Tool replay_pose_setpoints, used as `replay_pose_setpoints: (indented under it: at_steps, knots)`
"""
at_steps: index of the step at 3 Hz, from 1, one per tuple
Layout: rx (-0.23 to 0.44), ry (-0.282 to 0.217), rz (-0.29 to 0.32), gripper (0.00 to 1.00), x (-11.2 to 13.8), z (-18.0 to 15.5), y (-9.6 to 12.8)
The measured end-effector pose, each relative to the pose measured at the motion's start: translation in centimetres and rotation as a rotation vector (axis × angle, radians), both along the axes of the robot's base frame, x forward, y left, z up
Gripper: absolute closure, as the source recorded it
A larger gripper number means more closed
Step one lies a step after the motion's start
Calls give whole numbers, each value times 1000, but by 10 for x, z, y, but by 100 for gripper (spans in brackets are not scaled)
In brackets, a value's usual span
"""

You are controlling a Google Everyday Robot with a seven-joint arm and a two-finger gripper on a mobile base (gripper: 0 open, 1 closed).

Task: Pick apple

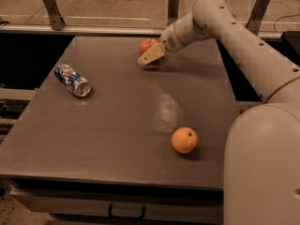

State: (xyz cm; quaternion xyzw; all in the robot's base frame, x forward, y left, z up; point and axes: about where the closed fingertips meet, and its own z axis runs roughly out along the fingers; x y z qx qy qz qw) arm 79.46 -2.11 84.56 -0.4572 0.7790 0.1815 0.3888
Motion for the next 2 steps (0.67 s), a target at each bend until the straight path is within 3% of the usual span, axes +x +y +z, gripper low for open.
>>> replay_pose_setpoints:
  at_steps: [1,2]
  knots:
    - [34,5,17,41,0,1,7]
    - [83,13,91,64,-19,13,27]
